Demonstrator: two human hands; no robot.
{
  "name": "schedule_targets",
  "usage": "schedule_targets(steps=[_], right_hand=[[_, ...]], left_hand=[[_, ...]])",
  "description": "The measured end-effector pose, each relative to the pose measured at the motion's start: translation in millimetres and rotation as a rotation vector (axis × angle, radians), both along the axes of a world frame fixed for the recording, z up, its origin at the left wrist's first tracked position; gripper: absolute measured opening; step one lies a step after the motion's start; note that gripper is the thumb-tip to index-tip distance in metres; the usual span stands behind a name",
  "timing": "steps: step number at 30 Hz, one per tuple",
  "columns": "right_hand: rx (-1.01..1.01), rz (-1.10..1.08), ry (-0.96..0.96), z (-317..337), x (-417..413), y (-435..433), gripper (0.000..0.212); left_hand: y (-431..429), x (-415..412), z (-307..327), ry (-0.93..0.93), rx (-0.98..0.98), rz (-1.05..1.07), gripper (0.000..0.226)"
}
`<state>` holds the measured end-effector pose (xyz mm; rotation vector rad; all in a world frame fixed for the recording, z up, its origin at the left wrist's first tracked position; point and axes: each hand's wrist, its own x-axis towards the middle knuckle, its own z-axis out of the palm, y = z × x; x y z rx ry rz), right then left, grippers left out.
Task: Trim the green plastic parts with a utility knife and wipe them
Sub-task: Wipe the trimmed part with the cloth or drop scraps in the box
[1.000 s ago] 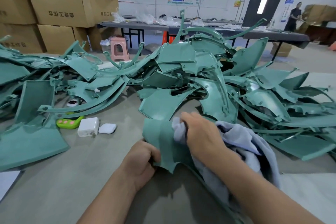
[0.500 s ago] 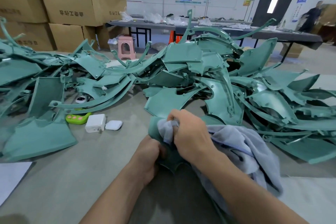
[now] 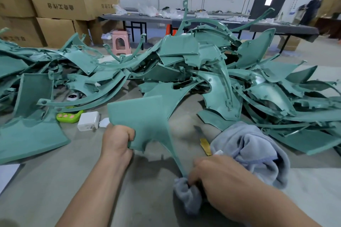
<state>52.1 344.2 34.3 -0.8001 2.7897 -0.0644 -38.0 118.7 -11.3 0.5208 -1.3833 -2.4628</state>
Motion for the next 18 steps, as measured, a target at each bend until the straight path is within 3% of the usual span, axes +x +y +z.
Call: schedule_targets(steps=[3, 5, 6, 8, 9, 10, 14, 18], right_hand=[[0.055, 0.003, 0.048, -5.6, 8.1, -0.1, 0.026], [0.087, -0.010, 0.188, -6.5, 11.2, 2.7, 0.068], [0.021, -0.034, 0.183, -2.6, 11.0, 2.0, 0.061], [-0.070, -0.032, 0.182, -2.6, 2.6, 1.9, 0.008], [-0.154, -0.102, 0.171, -1.7, -4.3, -0.8, 0.025], [-0.221, -0.163, 0.198, 1.1, -9.9, -7.1, 0.029], [-0.511, -0.391, 0.359, -12.7, -32.2, -30.5, 0.023], [-1.028, -0.727, 0.400, -24.9, -45.2, -14.6, 0.025]], left_hand=[[1.1, 2.7, 1.4, 0.018, 0.010, 0.004, 0.041], [1.3, 4.3, 2.6, 0.009, 0.016, 0.004, 0.036], [1.3, 5.1, 2.8, 0.002, 0.013, 0.001, 0.037], [4.4, 8.6, 3.8, -0.007, -0.009, -0.035, 0.046], [7.7, 10.9, 3.7, -0.008, -0.022, -0.063, 0.053], [11.3, 13.8, 2.8, -0.001, -0.028, -0.091, 0.059], [19.8, 20.3, -0.3, -0.035, 0.016, -0.214, 0.055], [15.4, 12.8, -4.9, -0.049, 0.139, -0.345, 0.055]])
